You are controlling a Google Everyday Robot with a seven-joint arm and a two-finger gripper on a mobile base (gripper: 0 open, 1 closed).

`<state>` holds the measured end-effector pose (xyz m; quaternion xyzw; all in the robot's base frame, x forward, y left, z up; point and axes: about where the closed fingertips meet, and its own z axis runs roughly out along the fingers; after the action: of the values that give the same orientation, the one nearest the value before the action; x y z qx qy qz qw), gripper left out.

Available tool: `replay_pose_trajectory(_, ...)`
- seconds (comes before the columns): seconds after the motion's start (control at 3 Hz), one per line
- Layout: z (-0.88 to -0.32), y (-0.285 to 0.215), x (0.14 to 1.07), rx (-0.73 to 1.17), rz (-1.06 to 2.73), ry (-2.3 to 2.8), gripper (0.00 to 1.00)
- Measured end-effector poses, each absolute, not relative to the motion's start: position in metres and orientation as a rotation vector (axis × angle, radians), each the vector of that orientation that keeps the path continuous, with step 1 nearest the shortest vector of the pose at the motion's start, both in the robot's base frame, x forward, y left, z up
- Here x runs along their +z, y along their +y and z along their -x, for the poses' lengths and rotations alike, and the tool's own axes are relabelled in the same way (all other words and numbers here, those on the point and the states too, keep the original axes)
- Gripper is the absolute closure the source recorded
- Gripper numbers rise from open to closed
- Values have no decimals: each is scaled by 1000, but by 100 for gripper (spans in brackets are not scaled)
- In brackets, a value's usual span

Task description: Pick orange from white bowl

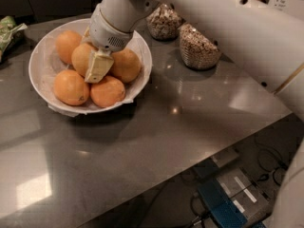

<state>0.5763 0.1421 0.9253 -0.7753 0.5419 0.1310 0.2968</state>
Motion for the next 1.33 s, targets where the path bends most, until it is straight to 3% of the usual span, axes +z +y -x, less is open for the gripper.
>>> replay_pose_trajectory(0.33, -576, 142, 925, 348, 2061, 1441, 87)
replay_pose_trajectory(0.67, -576, 142, 925, 348, 2061, 1441, 100)
replay_pose_trajectory(1.33, -581, 141, 927, 385, 2052, 1427, 100)
